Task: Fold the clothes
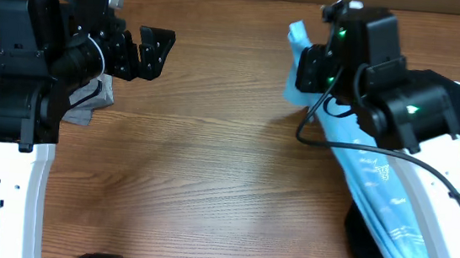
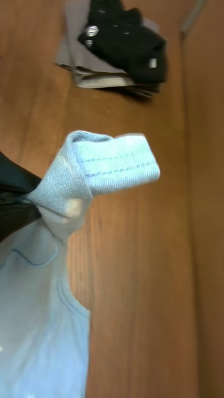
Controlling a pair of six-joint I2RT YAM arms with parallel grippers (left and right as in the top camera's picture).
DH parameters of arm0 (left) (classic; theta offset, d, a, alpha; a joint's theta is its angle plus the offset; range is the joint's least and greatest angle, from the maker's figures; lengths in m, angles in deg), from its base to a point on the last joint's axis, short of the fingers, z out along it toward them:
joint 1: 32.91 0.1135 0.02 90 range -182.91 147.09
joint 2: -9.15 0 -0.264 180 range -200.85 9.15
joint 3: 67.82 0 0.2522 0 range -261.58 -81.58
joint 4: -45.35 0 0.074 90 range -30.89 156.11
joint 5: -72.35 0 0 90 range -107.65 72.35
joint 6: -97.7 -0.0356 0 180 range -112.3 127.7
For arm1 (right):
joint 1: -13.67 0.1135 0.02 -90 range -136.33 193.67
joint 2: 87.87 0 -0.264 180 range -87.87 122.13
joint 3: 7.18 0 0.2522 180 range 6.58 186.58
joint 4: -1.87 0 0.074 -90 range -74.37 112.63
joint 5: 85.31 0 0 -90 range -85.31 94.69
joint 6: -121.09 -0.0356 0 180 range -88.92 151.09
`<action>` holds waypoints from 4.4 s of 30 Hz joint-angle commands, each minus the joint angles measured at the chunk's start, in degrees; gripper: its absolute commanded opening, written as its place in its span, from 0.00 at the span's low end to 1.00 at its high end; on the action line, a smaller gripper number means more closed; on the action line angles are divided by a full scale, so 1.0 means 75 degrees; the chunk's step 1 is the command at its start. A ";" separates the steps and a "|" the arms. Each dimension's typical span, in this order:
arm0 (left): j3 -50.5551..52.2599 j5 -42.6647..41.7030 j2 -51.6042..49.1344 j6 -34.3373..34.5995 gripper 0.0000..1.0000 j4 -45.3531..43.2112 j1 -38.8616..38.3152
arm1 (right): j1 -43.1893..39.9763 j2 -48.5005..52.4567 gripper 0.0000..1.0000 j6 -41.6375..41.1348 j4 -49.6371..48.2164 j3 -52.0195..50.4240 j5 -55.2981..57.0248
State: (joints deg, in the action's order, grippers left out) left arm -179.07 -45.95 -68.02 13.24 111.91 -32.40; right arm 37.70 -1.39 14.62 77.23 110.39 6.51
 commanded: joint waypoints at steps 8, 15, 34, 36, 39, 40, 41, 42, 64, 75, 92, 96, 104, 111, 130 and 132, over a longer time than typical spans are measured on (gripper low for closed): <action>-0.0160 0.0117 0.0006 -0.0178 1.00 0.0026 0.0032 | -0.0221 -0.0764 0.04 0.0431 -0.0446 0.3459 0.1614; -0.0306 0.0737 0.0085 -0.0178 1.00 0.0023 0.0044 | -0.0204 -0.0525 0.04 0.0388 -0.0539 0.3789 -0.0294; -0.1116 0.1990 0.0586 -0.0361 1.00 0.0259 -0.0015 | 0.1186 0.0356 0.53 0.0370 0.0909 0.3794 -0.0694; -0.1116 0.1588 0.0434 -0.0545 1.00 0.0425 -0.0125 | 0.1125 0.0038 0.56 0.0370 0.0880 0.3794 -0.0122; -0.1116 0.1341 -0.0023 -0.0627 1.00 0.0793 -0.0554 | 0.1113 -0.0446 0.60 0.0152 0.0892 0.3794 0.0583; -0.1116 0.1343 -0.0221 -0.0781 1.00 0.0973 -0.0761 | 0.1113 -0.0592 0.61 0.0023 0.0898 0.3794 0.0720; -0.1116 0.1431 -0.0498 -0.0950 1.00 0.1212 -0.1014 | 0.1113 -0.0746 0.61 -0.0105 0.0918 0.3794 0.0854; -0.1116 0.1533 -0.0761 -0.1026 1.00 0.1419 -0.1221 | 0.1113 -0.0854 0.62 -0.0198 0.0933 0.3794 0.0956; -0.1113 0.2836 -0.6968 -0.0737 0.99 0.2873 -0.1635 | 0.1113 -0.1696 0.73 -0.1061 0.2541 0.3791 0.1743; -0.0994 0.3657 -0.7455 -0.0519 0.49 0.2699 -0.1513 | 0.1113 -0.1480 0.74 -0.1268 0.3179 0.3791 0.2043; -0.0860 0.1990 -0.6665 -0.0699 0.06 0.3325 0.1049 | 0.0915 -0.1052 0.75 -0.2425 0.4351 0.3789 0.3177; -0.0860 0.1099 -0.6333 -0.1824 0.40 0.3174 0.0947 | 0.0761 -0.0697 0.82 -0.2442 0.4325 0.3789 0.2862; -0.0851 0.1376 -0.6557 -0.2276 0.65 0.2981 0.0073 | 0.0425 -0.0079 0.85 -0.2439 0.4540 0.3789 0.2212; -0.0799 0.3319 -0.6921 -0.1422 0.65 0.2783 -0.0522 | 0.0326 -0.0082 0.86 -0.2439 0.4677 0.3791 0.2139; -0.0216 0.3019 -0.7481 -0.0985 0.04 0.3337 -0.0530 | 0.0032 -0.0085 0.87 -0.2410 0.4721 0.3791 0.2145; -0.0219 0.3054 -0.7315 -0.0781 0.04 0.3518 -0.0446 | -0.0140 -0.0085 0.88 -0.2410 0.4707 0.3791 0.2145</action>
State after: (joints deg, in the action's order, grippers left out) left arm -182.20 -23.17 -123.23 4.58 137.44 -36.58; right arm 38.22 -1.13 -3.42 112.75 138.36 22.60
